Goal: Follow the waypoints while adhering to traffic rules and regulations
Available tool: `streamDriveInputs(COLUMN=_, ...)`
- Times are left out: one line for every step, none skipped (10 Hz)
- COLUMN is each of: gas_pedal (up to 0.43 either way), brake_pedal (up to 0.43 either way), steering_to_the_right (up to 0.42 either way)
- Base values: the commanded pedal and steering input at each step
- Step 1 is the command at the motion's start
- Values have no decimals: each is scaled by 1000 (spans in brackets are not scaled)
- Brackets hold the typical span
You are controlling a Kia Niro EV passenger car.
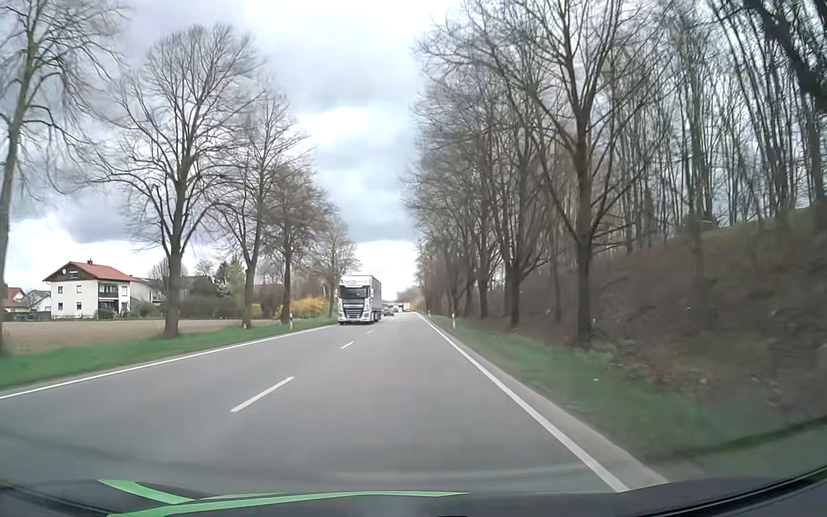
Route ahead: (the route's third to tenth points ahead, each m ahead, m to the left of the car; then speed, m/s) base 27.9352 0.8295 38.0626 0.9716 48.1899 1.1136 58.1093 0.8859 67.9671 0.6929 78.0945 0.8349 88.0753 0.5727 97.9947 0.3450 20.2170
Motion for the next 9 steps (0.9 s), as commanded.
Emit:
streamDriveInputs(gas_pedal=169, brake_pedal=0, steering_to_the_right=-1)
streamDriveInputs(gas_pedal=169, brake_pedal=0, steering_to_the_right=-1)
streamDriveInputs(gas_pedal=169, brake_pedal=0, steering_to_the_right=-1)
streamDriveInputs(gas_pedal=157, brake_pedal=0, steering_to_the_right=-1)
streamDriveInputs(gas_pedal=157, brake_pedal=0, steering_to_the_right=-1)
streamDriveInputs(gas_pedal=157, brake_pedal=0, steering_to_the_right=-1)
streamDriveInputs(gas_pedal=157, brake_pedal=0, steering_to_the_right=0)
streamDriveInputs(gas_pedal=157, brake_pedal=0, steering_to_the_right=0)
streamDriveInputs(gas_pedal=157, brake_pedal=0, steering_to_the_right=0)
